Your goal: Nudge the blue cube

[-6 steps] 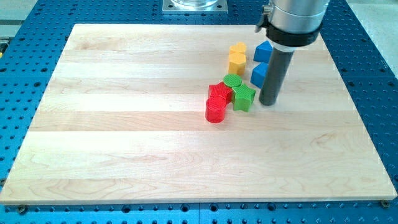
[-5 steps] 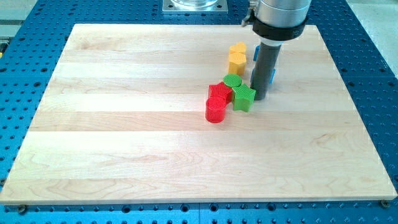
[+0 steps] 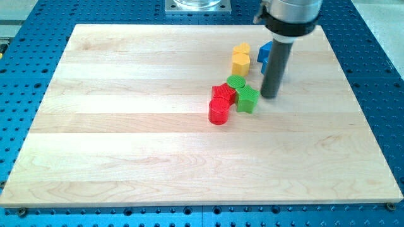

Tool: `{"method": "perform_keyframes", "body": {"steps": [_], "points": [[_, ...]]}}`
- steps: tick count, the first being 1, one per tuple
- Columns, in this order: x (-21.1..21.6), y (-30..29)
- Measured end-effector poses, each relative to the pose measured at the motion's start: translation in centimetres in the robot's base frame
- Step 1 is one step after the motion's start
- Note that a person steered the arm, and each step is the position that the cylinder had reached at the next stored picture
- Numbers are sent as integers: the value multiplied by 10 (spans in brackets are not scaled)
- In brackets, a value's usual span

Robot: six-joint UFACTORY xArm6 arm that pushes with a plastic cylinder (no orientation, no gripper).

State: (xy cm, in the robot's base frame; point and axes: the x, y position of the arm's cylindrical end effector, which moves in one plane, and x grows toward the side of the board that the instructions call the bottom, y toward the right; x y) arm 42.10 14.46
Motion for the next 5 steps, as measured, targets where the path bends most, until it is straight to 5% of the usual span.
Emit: {"method": "perform_keyframes", "body": {"steps": [1,5], "points": [[3,25],[-6,-41]]}}
